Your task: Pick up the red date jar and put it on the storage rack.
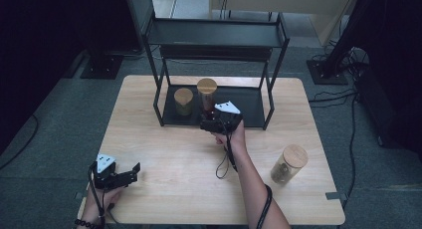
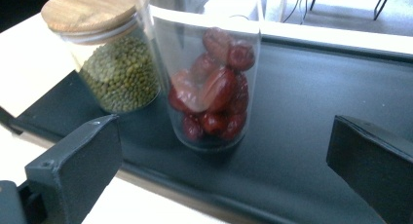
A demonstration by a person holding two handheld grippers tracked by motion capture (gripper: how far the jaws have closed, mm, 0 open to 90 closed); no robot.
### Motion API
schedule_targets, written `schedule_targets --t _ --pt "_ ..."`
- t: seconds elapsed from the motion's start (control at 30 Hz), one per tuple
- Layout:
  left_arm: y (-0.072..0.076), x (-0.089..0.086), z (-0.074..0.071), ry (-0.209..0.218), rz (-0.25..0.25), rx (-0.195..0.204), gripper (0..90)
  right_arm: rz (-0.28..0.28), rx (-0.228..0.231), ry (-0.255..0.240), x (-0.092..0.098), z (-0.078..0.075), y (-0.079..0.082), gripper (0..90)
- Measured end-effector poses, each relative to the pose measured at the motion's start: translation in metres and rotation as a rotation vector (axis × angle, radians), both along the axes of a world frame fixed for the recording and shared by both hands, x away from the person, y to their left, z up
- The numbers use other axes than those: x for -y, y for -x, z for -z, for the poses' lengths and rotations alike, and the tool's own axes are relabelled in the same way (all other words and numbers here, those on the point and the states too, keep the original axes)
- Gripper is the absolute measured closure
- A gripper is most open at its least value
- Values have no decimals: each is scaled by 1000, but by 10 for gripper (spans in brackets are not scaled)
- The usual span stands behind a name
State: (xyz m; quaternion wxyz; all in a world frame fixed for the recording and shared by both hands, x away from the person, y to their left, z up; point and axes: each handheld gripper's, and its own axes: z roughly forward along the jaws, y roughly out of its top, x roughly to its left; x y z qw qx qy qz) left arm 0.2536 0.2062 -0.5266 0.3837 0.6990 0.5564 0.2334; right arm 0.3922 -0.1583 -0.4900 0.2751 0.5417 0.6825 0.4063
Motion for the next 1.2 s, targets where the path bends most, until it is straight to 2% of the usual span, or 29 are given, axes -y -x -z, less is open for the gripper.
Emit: schedule_targets --t 0.33,0.7,0.83,1.2 --pt "0 0 0 0 1 -1 2 -30 -7 19 2 12 15 0" --pt "0 1 0 -2 2 -1 2 -24 -6 9 10 21 31 0" --pt "0 1 0 -4 2 0 2 -25 -2 25 12 25 37 0" --pt "0 1 0 -6 2 0 2 -27 4 29 15 27 50 0"
